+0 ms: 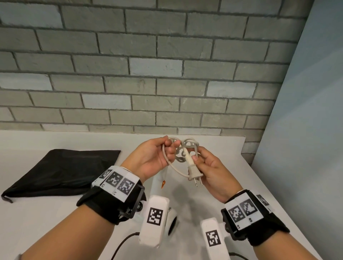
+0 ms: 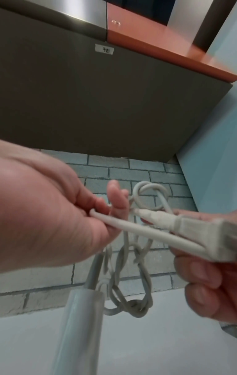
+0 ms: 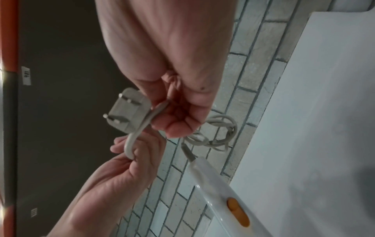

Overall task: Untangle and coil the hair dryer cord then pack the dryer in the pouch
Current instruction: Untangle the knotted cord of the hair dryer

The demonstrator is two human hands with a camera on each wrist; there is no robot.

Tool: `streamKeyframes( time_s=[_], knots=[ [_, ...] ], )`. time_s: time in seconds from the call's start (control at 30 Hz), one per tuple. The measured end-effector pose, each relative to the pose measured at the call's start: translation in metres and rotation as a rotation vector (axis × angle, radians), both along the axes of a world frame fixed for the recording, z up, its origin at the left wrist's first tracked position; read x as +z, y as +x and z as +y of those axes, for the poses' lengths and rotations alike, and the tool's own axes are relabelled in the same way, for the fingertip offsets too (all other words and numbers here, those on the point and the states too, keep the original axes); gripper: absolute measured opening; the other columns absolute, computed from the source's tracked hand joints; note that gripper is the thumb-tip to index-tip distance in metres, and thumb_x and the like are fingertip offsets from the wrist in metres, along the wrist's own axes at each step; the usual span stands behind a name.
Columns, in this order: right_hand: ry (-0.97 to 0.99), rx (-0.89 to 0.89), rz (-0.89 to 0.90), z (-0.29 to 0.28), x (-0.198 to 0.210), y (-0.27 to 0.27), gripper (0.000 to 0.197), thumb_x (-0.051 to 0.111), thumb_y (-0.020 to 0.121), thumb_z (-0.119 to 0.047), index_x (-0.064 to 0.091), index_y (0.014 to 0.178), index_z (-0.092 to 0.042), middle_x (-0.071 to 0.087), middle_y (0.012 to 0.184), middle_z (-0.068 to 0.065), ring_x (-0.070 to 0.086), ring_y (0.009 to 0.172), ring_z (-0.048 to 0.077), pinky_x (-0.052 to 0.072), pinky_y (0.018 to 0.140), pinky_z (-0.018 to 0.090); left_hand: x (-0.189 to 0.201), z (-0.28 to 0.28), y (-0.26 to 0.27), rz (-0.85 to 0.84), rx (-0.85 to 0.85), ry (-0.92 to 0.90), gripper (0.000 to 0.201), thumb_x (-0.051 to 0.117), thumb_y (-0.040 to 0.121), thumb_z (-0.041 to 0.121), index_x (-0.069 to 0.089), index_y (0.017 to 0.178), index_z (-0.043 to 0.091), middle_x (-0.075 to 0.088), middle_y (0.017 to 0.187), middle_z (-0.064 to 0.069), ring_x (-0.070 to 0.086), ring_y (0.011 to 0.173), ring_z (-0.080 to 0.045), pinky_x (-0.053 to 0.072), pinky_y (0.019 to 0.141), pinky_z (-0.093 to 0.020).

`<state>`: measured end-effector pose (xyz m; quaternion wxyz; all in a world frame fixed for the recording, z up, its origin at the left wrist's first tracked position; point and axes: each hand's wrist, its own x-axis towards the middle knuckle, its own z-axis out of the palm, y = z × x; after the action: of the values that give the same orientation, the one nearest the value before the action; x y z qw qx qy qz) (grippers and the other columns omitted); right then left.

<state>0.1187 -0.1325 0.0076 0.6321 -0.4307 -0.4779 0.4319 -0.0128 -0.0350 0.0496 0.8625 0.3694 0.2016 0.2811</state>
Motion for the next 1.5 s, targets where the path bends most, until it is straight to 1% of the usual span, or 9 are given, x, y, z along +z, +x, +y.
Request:
streamKeyframes(
  time_s=[0.27,0.5,0.77,0.93,1.03,1.17,1.37,1.43,1.5],
  knots=[
    [0.041,-0.084,-0.033,-0.003,-0.001,0.005,0.025,0.039,0.093,-0.007,0.054,0.112,-0.016,0.06,0.075,0.001,0.055,0.059,0.007,0.048,0.054,0.023,-0.004,-0.006,-0.003,-0.297,0.108,0.032,0.035,0.032,0.097,0.017,0.044,0.066,0.008,0.071,0.091,-0.012,0.072,0.081,-0.018,0.058,0.073,-0.029],
    [0.038,-0.039,-0.337,-0.011,0.007,-0.005,0.022,0.046,0.092,-0.005,0.057,0.107,-0.017,0.052,0.063,-0.005,0.042,0.049,0.002,0.034,0.046,0.014,0.008,-0.003,-0.01,-0.066,-0.061,0.216,0.032,0.032,0.096,0.018,0.043,0.068,0.008,0.065,0.113,-0.012,0.066,0.055,-0.009,0.052,0.047,-0.015],
    [-0.002,-0.191,-0.116,-0.01,0.007,0.007,0.017,0.043,0.094,-0.017,0.057,0.086,-0.01,0.053,0.063,0.004,0.041,0.044,0.008,0.033,0.041,0.016,0.003,-0.007,-0.022,-0.231,0.144,0.263,0.048,0.036,0.094,0.03,0.042,0.049,0.014,0.063,0.123,-0.001,0.063,0.069,-0.011,0.056,0.062,-0.024],
    [-0.022,-0.286,-0.135,-0.007,-0.003,0.014,0.024,0.043,0.095,-0.018,0.063,0.088,-0.007,0.049,0.058,-0.003,0.037,0.048,0.009,0.032,0.044,0.015,-0.007,-0.001,-0.034,0.077,0.227,0.34,0.046,0.04,0.095,0.027,0.046,0.051,0.015,0.069,0.096,-0.005,0.058,0.057,-0.012,0.052,0.06,-0.027],
    [-0.029,-0.329,-0.222,-0.005,-0.006,0.016,0.023,0.046,0.093,-0.017,0.062,0.088,-0.002,0.051,0.054,-0.014,0.035,0.048,0.008,0.034,0.047,0.014,-0.018,0.0,-0.042,0.354,0.176,0.351,0.038,0.041,0.095,0.024,0.05,0.061,0.011,0.068,0.074,-0.007,0.055,0.052,-0.016,0.048,0.045,-0.021],
    [-0.075,-0.323,-0.235,-0.003,-0.007,0.017,0.024,0.045,0.093,-0.017,0.058,0.087,0.003,0.054,0.064,-0.003,0.042,0.049,0.009,0.04,0.053,0.016,-0.035,-0.005,-0.043,0.675,0.05,0.391,0.035,0.042,0.095,0.025,0.054,0.068,0.005,0.065,0.055,-0.007,0.051,0.037,-0.012,0.04,0.036,-0.017],
    [-0.052,-0.22,-0.195,-0.006,-0.004,0.011,0.01,0.053,0.086,0.002,0.057,0.094,0.007,0.059,0.076,0.012,0.06,0.065,0.01,0.047,0.058,0.011,-0.056,-0.002,-0.035,1.406,-0.12,1.018,0.046,0.048,0.088,0.044,0.052,0.055,0.013,0.057,0.051,0.003,0.052,0.044,-0.011,0.041,0.052,-0.021],
    [-0.032,-0.241,-0.248,-0.006,-0.005,0.008,0.011,0.059,0.082,0.004,0.058,0.092,0.007,0.061,0.076,0.012,0.06,0.064,0.01,0.048,0.06,0.014,-0.056,-0.003,-0.03,1.323,0.002,1.177,0.044,0.05,0.088,0.044,0.05,0.055,0.015,0.053,0.054,0.004,0.05,0.05,-0.012,0.041,0.057,-0.023],
    [-0.017,-0.285,-0.353,-0.004,-0.009,0.004,0.011,0.065,0.077,0.004,0.06,0.086,0.0,0.061,0.077,0.008,0.06,0.069,0.014,0.052,0.068,0.023,-0.049,-0.01,-0.02,0.961,0.15,1.171,0.038,0.045,0.091,0.04,0.057,0.064,0.018,0.055,0.061,0.008,0.052,0.055,-0.007,0.04,0.054,-0.015]
  ],
)
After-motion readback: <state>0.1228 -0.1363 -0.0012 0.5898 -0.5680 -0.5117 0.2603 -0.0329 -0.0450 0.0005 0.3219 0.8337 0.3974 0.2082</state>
